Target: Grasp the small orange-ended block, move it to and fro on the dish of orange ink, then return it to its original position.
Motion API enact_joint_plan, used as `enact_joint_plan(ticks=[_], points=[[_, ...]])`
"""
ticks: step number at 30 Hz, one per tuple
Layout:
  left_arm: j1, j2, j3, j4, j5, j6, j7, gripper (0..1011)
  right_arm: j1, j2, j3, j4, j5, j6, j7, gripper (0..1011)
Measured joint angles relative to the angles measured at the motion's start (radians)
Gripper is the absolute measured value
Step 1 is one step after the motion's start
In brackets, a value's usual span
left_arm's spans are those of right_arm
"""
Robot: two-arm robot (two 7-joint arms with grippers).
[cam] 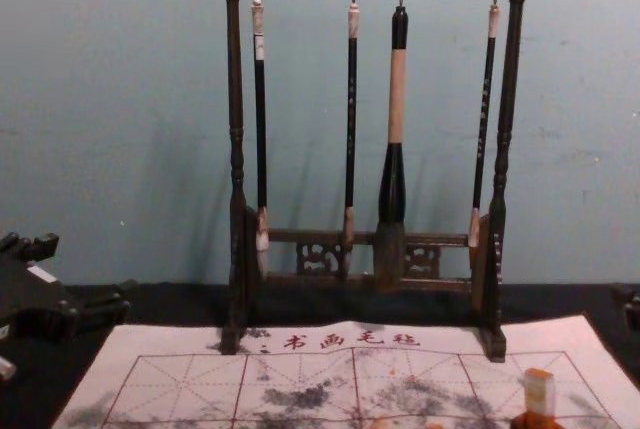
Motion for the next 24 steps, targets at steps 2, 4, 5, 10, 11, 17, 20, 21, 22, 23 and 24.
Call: enact_joint_plan(ticks=[2,4,5,10,11,17,20,21,22,23,24], points=[[0.0,0.0,0.0,0.0,0.0,0.0,0.0,1001,-0.007,0.002,0.007,-0.007,0.01,-0.004,0.012,1000],[0.0,0.0,0.0,0.0,0.0,0.0,0.0,1001,-0.019,0.005,0.019,-0.022,0.03,-0.008,0.038,1000],[0.0,0.0,0.0,0.0,0.0,0.0,0.0,1001,-0.024,0.008,0.023,-0.029,0.038,-0.009,0.047,1000],[0.0,0.0,0.0,0.0,0.0,0.0,0.0,1001,-0.057,0.022,0.043,-0.072,0.091,-0.013,0.114,1000],[0.0,0.0,0.0,0.0,0.0,0.0,0.0,1001,-0.068,0.027,0.048,-0.086,0.107,-0.014,0.137,1000],[0.0,0.0,0.0,0.0,0.0,0.0,0.0,1001,-0.107,0.04,0.056,-0.137,0.156,-0.009,0.218,1000],[0.0,0.0,0.0,0.0,0.0,0.0,0.0,1001,-0.115,0.04,0.056,-0.148,0.17,0.001,0.24,1000],[0.0,0.0,0.0,0.0,0.0,0.0,0.0,1001,-0.118,0.037,0.056,-0.152,0.18,0.011,0.255,1000],[0.0,0.0,0.0,0.0,0.0,0.0,0.0,1001,-0.119,0.034,0.055,-0.153,0.184,0.016,0.262,1000],[0.0,0.0,0.0,0.0,0.0,0.0,0.0,1001,-0.119,0.028,0.053,-0.153,0.194,0.03,0.275,1000],[0.0,0.0,0.0,0.0,0.0,0.0,0.0,1001,-0.119,0.025,0.052,-0.153,0.197,0.037,0.28,1000]])
